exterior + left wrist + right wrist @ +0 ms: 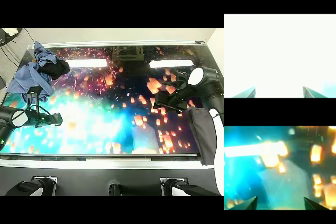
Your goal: Fold the shirts.
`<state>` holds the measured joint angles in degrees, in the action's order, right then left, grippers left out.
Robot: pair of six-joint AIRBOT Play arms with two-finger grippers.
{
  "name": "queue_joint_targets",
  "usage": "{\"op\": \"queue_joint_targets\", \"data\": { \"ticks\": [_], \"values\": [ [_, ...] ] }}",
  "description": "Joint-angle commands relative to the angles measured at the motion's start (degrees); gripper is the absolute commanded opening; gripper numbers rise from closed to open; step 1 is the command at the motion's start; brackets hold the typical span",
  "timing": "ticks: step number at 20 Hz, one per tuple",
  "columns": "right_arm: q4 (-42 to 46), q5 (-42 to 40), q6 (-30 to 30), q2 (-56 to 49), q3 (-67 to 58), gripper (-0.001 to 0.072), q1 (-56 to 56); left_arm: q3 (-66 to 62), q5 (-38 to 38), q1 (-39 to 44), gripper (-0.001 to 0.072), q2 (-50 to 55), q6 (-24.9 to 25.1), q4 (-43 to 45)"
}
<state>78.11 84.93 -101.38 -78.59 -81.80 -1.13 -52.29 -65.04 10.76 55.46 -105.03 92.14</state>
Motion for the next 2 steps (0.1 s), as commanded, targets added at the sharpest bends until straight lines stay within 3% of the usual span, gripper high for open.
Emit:
{"op": "queue_joint_targets", "data": {
  "ticks": [1,2],
  "values": [
    [0.1,0.1,0.0,0.0,0.0,0.0684,-0.1,0.1,0.2,0.0,0.0709,-0.1,0.0,-0.1],
    [0.1,0.1,0.0,0.0,0.0,0.0684,-0.1,0.1,0.2,0.0,0.0709,-0.1,0.0,-0.1]
  ]
}}
